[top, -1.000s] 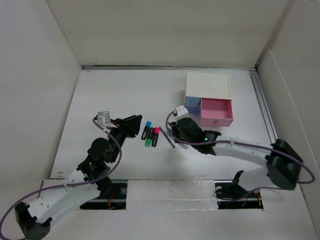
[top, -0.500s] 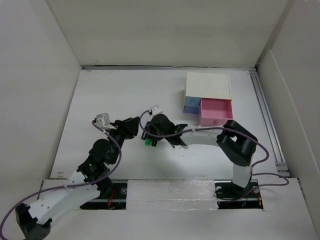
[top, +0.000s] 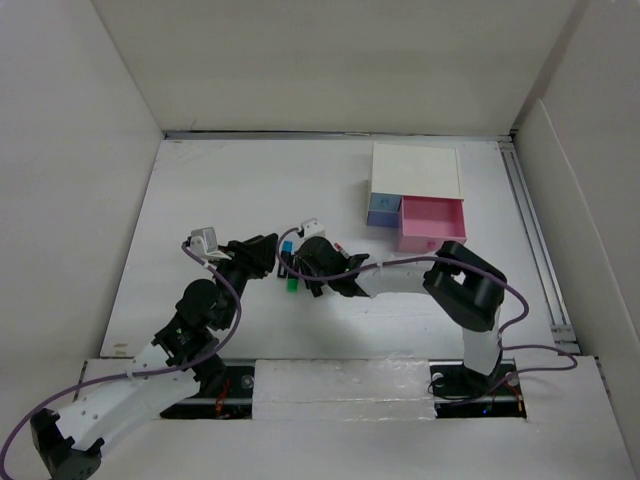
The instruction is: Organize the desk
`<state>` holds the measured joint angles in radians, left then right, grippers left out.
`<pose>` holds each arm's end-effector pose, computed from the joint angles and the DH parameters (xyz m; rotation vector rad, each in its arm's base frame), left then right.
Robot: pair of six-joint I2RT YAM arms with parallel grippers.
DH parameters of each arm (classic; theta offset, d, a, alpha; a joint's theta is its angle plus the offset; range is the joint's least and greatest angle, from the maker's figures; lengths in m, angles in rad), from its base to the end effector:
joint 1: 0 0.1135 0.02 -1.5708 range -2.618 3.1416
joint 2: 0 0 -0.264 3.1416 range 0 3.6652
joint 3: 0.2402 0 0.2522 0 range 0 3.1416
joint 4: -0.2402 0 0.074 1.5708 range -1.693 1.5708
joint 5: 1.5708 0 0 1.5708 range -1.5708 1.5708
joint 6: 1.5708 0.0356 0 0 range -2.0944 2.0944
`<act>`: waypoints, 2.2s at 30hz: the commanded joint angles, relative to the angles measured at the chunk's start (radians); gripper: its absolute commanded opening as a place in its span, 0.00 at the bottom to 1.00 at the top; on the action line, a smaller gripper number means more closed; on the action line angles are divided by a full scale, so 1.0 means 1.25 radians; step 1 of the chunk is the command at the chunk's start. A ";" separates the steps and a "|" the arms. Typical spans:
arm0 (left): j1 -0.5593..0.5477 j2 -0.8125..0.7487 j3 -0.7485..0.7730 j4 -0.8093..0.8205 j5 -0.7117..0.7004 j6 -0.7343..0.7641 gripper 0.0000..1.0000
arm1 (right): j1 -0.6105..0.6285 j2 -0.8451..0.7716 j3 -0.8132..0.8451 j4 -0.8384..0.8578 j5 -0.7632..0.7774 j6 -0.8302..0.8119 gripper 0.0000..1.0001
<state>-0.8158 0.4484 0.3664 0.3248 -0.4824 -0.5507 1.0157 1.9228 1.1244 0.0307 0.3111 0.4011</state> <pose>0.1036 -0.0860 0.2931 -0.2405 1.3842 -0.8256 0.2214 0.3364 0.1528 -0.5534 2.2537 0.3639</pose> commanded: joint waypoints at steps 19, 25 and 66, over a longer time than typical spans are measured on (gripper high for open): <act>0.003 0.054 0.010 0.025 0.005 0.011 0.46 | -0.075 -0.523 -0.092 -0.050 0.119 -0.084 0.16; 0.003 0.136 0.032 0.043 0.061 0.015 0.49 | -0.303 -0.701 -0.170 -0.093 0.096 -0.126 0.16; 0.003 0.695 0.249 -0.237 -0.055 -0.108 0.40 | -0.557 -0.856 -0.323 -0.036 -0.157 -0.155 0.10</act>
<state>-0.8158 1.2690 0.6392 0.0776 -0.4973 -0.6495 0.2790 0.8799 0.7387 -0.0513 0.1684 0.2127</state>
